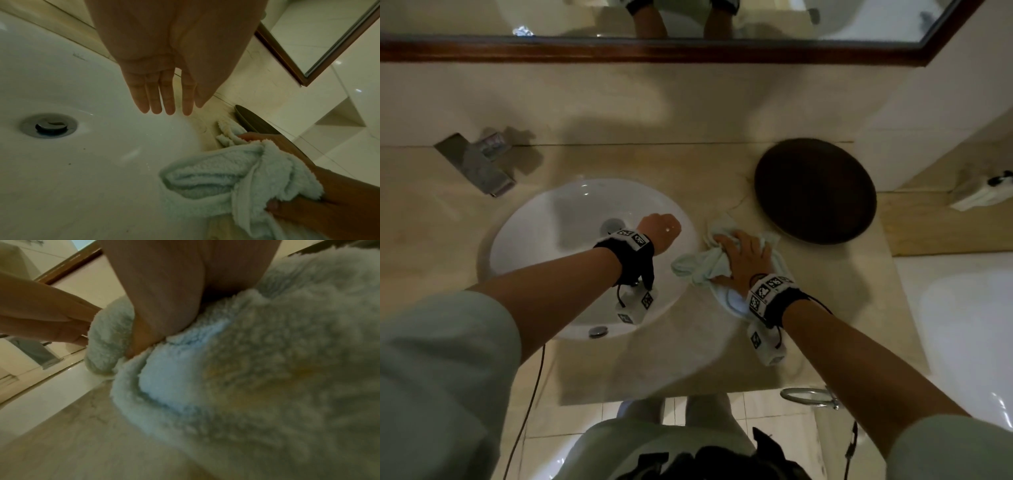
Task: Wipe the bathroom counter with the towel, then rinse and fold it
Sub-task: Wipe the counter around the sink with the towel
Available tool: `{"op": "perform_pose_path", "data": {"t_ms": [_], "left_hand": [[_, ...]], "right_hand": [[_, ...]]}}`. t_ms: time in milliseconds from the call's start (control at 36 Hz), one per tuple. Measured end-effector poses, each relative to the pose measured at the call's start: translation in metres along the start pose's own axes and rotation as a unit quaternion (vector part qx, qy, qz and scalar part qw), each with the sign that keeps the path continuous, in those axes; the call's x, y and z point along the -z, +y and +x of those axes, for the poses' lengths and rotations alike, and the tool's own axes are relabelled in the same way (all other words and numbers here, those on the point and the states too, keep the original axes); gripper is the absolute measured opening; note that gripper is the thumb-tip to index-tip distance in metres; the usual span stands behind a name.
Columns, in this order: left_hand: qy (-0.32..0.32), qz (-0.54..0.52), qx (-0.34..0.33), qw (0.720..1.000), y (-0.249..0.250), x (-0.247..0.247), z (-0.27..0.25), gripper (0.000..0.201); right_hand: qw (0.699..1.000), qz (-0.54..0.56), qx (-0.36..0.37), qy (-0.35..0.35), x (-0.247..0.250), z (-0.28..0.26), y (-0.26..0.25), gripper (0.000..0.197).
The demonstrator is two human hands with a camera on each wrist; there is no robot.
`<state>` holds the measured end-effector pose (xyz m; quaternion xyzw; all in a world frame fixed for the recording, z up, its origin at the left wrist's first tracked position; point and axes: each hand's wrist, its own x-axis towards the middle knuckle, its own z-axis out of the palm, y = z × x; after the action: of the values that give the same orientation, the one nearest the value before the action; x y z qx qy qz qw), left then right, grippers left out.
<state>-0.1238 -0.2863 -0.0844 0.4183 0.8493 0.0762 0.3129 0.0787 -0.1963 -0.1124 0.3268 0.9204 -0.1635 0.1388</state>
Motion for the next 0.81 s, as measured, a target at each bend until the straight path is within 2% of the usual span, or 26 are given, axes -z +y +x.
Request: {"op": "perform_pose_path", "data": {"t_ms": [222,389,556,806], "left_hand": [[0.04,-0.054,0.019,0.998,-0.029,0.008,0.005,0.027],[0.067,-0.065,0.039,0.995,-0.04,0.016,0.016,0.029],[0.085,-0.094,0.039,0.991,-0.046,0.024,0.025,0.026],[0.096,-0.11,0.043,0.988,-0.061,0.033,0.03,0.027]], "right_hand": [[0.998,0.019,-0.032,0.045,0.015,0.067,-0.025,0.086],[0.992,0.06,-0.091,0.06,0.04,0.129,-0.039,0.086],[0.981,0.106,-0.117,0.11,0.05,0.158,-0.045,0.077],[0.969,0.148,-0.167,0.107,0.071,0.201,-0.046,0.08]]}}
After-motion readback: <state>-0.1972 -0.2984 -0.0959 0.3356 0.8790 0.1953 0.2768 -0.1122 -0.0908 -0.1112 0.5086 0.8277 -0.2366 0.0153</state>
